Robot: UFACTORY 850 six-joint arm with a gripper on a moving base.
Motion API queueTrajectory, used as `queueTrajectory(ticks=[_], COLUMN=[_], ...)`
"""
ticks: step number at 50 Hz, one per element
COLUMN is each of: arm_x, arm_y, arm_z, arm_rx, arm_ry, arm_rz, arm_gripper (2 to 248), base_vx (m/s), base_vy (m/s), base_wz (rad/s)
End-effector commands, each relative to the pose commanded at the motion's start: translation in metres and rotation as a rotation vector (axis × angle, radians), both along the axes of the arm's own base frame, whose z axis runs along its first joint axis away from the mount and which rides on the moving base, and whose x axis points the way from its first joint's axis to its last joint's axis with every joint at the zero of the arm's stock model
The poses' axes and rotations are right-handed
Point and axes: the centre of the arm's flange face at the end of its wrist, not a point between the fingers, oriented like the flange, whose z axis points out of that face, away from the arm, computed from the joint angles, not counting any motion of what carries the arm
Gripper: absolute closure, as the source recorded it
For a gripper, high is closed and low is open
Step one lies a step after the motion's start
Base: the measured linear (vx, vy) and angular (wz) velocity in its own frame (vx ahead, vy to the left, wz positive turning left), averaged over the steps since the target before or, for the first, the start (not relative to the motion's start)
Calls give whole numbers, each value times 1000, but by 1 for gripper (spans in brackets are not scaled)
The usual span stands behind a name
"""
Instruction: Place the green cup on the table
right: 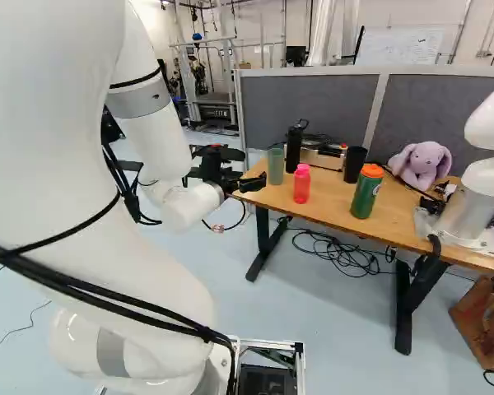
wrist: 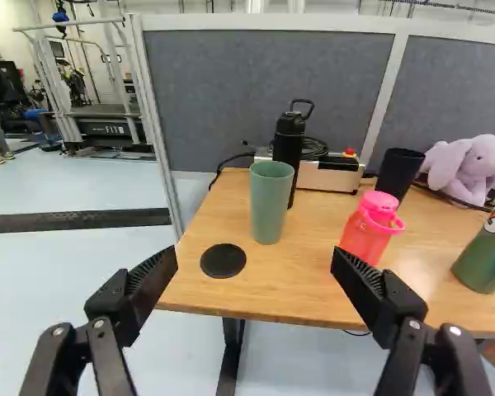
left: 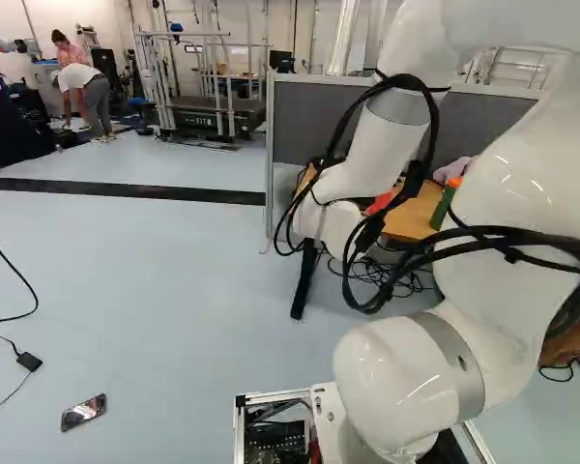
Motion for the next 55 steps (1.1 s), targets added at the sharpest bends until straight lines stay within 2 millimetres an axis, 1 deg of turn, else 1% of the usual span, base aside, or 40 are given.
queueTrajectory(ticks=[29,55], arm_x=[-4,-20], arm_y=[0,1], arm_z=[1,4], arm_rx=[6,25], arm_ry=[6,35], arm_rz=[17,90], arm_gripper=[3,3], base_vx=[0,0], base_vy=[0,0], base_wz=[0,0])
